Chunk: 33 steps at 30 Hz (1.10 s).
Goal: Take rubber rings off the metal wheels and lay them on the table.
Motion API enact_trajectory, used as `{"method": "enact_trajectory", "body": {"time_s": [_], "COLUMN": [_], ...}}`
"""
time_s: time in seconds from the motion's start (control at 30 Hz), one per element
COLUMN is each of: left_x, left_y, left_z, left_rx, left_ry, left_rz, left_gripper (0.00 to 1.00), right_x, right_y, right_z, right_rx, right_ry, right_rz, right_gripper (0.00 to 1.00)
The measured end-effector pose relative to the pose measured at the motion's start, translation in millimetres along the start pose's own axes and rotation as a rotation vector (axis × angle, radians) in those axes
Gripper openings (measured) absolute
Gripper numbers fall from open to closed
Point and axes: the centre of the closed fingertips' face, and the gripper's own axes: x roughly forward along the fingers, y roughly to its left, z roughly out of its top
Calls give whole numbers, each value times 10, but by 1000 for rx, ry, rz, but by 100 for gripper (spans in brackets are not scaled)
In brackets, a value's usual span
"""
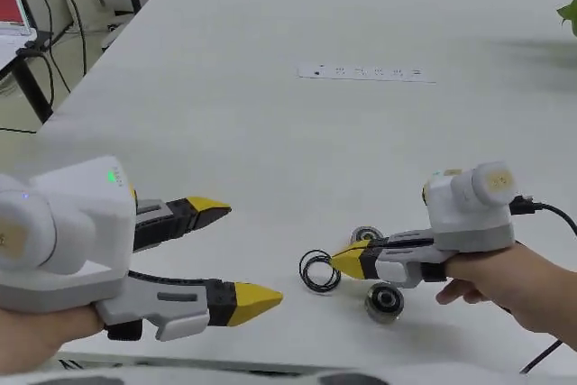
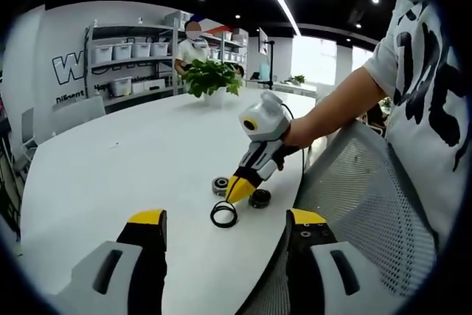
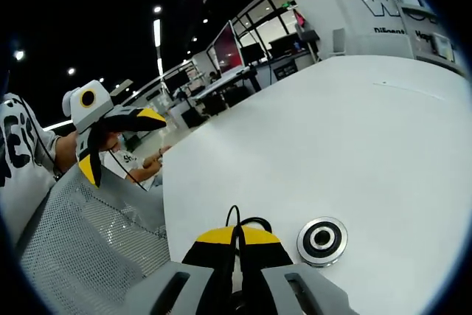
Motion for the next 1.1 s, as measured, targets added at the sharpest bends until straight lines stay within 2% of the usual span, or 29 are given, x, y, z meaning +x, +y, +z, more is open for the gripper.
{"method": "enact_trajectory", "body": {"time_s": [0.17,0.47,0.73,0.9,1.1], "left_x": [-22,-32,-22,-31,-47], "left_y": [16,27,22,7,5], "left_z": [-13,-13,-5,10,51], "left_rx": [-9,-12,-10,-7,-1], "left_ry": [-1,4,7,11,6], "left_rz": [11,23,25,28,35], "left_gripper": [63,62,62,61,61], "right_x": [13,9,-4,-71,-190], "right_y": [-83,-135,-209,-195,-145], "right_z": [-41,-77,-136,-65,98], "right_rx": [21,19,14,16,10], "right_ry": [15,25,43,18,-33], "right_rz": [-30,-61,-87,-86,-84], "right_gripper": [0,0,4,7,10]}}
